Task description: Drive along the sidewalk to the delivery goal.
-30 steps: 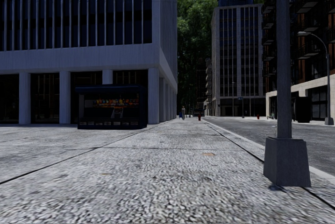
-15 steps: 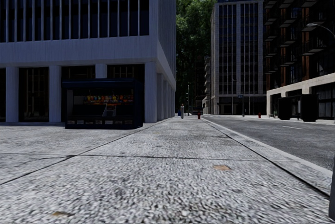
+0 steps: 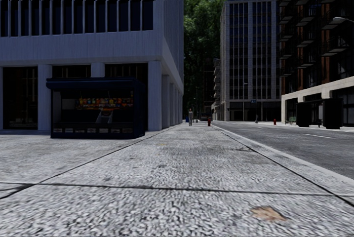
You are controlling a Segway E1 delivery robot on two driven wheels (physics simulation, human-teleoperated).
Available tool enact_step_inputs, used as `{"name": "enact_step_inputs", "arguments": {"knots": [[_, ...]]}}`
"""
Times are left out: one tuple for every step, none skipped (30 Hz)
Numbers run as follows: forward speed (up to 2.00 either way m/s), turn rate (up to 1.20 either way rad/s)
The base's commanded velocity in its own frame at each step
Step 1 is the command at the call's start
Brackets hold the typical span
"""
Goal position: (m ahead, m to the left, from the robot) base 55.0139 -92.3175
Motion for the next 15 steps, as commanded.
{"name": "enact_step_inputs", "arguments": {"knots": [[2.0,-0.15],[2.0,-0.1],[2.0,-0.02],[2.0,0.0],[2.0,0.0],[2.0,0.0],[2.0,0.0],[2.0,0.0],[2.0,0.0],[2.0,0.0],[2.0,0.0],[2.0,0.0],[2.0,-0.19],[2.0,-0.19],[2.0,-0.39]]}}
